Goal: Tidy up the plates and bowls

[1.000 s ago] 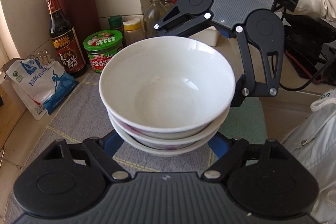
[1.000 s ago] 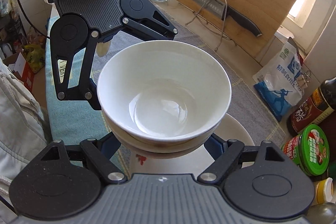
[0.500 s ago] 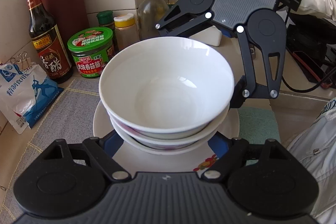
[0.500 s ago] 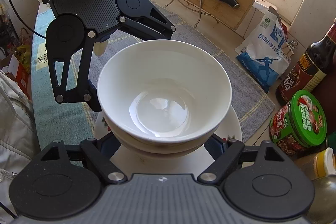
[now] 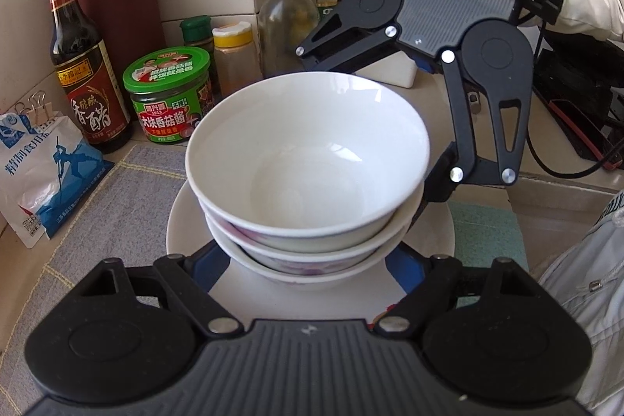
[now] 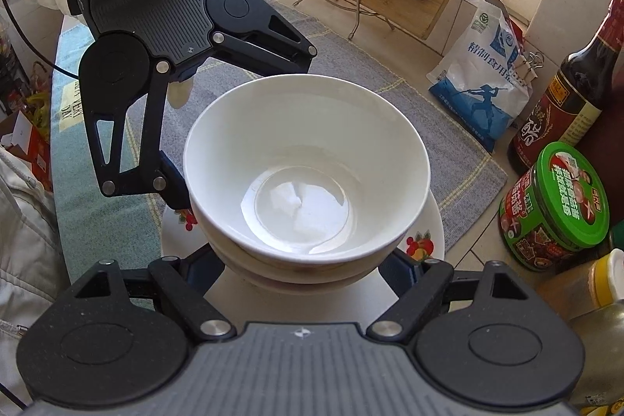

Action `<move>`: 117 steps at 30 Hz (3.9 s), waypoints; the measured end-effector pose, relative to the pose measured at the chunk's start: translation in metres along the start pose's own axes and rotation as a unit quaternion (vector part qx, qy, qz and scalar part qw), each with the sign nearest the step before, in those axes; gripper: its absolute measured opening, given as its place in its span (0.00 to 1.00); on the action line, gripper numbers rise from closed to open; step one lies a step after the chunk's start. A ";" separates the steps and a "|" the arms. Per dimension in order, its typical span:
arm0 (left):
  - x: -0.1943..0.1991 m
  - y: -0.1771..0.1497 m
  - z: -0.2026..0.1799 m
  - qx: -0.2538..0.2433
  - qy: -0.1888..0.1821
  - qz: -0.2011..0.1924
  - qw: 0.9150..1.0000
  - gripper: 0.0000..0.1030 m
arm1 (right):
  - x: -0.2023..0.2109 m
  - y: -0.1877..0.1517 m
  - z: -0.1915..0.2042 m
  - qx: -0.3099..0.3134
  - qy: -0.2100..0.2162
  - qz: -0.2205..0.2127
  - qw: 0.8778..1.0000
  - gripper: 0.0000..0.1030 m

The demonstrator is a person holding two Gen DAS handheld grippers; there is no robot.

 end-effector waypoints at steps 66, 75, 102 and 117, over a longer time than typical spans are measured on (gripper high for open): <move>0.185 -0.048 -0.041 0.261 0.310 -0.021 0.914 0.99 | 0.050 0.054 0.203 -0.473 -0.417 -0.110 0.768 1.00; 0.189 -0.047 -0.041 0.264 0.310 -0.025 0.913 0.99 | 0.053 0.055 0.204 -0.469 -0.420 -0.114 0.768 1.00; 0.190 -0.043 -0.043 0.268 0.309 -0.025 0.912 0.99 | 0.058 0.053 0.204 -0.468 -0.421 -0.120 0.767 1.00; 0.191 -0.043 -0.044 0.272 0.309 -0.025 0.911 0.99 | 0.059 0.053 0.205 -0.466 -0.421 -0.121 0.768 1.00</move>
Point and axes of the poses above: each gripper's, at about its wrist camera, not at the fingertips, and x roughly against the way its jaws point, z to its left, y to its top, the point moved 2 cm from there along -x, roughly the way its jaws point, and after that the axes turned 5 degrees about y, right-handed, at the moved point
